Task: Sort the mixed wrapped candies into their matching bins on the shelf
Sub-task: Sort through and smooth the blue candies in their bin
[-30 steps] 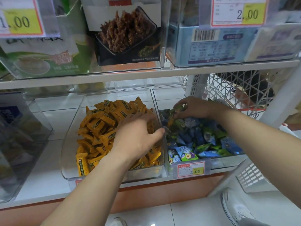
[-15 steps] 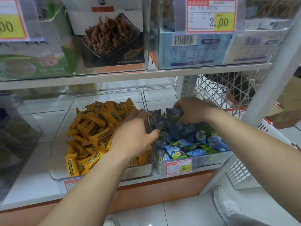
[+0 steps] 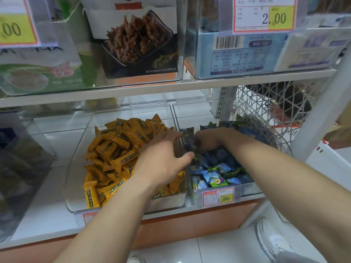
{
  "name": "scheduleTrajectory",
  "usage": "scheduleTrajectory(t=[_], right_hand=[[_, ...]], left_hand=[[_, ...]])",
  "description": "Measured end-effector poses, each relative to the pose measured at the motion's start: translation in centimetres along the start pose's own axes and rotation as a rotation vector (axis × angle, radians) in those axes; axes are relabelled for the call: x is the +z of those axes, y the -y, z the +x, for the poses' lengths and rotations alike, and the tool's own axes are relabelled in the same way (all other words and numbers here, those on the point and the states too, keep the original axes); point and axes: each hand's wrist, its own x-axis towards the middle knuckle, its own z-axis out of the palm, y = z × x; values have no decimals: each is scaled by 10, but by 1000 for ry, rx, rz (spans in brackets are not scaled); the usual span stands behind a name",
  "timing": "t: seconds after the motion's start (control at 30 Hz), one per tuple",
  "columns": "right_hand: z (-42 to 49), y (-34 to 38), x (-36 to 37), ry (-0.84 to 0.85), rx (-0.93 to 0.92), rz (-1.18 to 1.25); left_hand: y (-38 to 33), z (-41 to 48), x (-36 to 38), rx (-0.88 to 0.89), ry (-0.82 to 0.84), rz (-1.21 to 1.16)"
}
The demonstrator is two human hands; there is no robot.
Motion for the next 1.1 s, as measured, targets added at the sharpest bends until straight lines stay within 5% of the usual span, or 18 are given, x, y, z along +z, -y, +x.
scheduleTrajectory(t=[0.5, 0.9, 1.1], right_hand=[[-23, -18, -12, 36, 71, -107], [-14, -9, 6, -30, -42, 360], [-5, 5, 7, 115, -9, 201]], left_hand=[[3, -2, -1, 4, 39, -33], [2, 1, 1, -8, 34, -64], [3, 2, 3, -6, 8, -58]])
